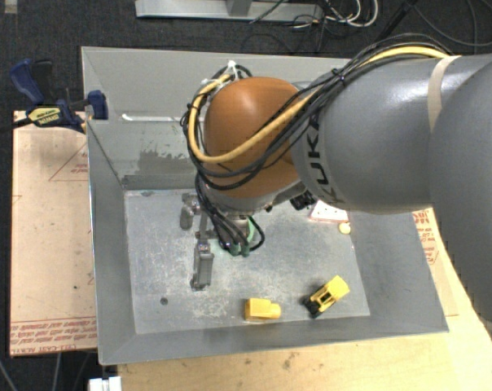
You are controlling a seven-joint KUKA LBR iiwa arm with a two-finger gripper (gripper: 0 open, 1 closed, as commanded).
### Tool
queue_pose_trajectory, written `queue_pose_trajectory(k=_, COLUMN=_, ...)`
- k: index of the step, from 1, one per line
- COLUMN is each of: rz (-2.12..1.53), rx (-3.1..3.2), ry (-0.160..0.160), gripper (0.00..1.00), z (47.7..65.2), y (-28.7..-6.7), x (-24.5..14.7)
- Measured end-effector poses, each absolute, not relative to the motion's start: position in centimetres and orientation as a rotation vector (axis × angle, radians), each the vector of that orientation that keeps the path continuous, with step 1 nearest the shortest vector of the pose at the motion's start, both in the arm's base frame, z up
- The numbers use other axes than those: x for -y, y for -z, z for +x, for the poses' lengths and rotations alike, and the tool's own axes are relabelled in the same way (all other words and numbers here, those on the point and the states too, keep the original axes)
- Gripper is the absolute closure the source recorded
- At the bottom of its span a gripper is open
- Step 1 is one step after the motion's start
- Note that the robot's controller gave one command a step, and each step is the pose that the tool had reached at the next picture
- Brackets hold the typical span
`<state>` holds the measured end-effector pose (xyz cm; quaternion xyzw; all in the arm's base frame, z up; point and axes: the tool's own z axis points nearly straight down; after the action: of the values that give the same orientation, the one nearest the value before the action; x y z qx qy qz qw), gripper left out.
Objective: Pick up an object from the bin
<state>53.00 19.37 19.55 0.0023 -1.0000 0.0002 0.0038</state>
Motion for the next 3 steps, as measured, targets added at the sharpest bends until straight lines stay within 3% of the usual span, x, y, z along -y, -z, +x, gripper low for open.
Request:
queue_pose_trajectory(k=1, rz=0.001, rx=3.142, ry=0.002, gripper=0.0, z=53.2, y=-20.0, x=-19.3)
queue_pose_trajectory(k=2, rz=0.091, rx=3.141, ry=0.003, gripper=0.0, z=55.7, y=-22.3, x=-17.5)
queue_pose_trajectory(k=3, rz=0.068, rx=3.142, ry=0.002, gripper=0.0, z=55.7, y=-25.9, x=-15.0)
